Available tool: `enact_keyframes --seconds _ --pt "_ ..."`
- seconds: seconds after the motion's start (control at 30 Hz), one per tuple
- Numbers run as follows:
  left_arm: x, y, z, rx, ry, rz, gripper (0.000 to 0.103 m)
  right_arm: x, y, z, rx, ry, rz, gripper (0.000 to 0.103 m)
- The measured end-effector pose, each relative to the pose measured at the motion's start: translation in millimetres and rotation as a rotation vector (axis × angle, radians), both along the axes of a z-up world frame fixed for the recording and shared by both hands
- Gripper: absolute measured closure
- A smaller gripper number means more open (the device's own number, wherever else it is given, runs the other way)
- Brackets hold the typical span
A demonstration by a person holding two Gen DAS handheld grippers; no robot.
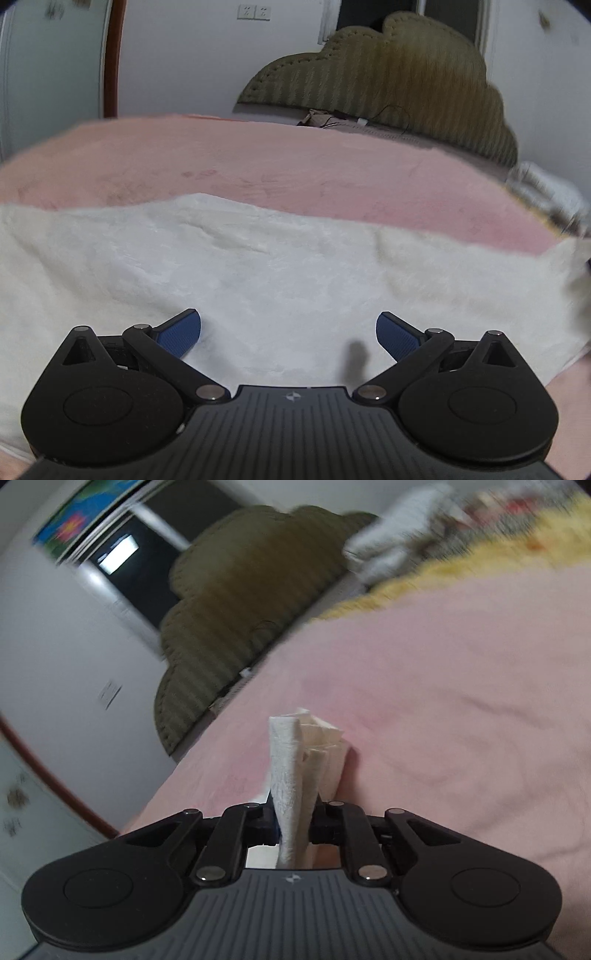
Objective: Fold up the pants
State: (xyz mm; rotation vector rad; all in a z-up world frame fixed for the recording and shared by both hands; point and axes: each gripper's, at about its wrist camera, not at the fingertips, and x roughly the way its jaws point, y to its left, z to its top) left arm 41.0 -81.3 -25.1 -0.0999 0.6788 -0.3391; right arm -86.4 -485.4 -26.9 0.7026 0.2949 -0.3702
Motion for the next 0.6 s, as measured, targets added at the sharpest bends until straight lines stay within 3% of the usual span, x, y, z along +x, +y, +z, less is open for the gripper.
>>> enact_keyframes --seconds 0.13,0.23,0.33,0.43,0.6 --pt "24 4 7 -0.378 0.155 -0.090 0.001 27 76 41 -0.408 0.079 0.152 0.090" --pt "44 -11 3 -0.639 0.307 -0.175 0.001 38 120 50 -0.581 0.101 0.233 0.090" --pt "59 -37 -6 -0.819 0.441 -0.241 0.001 45 150 50 -0.663 0.116 0.290 0.090" --pt "67 -63 -16 -0.907 0.537 -0.298 0.001 46 174 49 -0.694 0.113 0.361 0.091" --pt "81 -73 -18 -0.823 0.497 -0.278 0.002 42 218 45 -0.783 0.099 0.528 0.090"
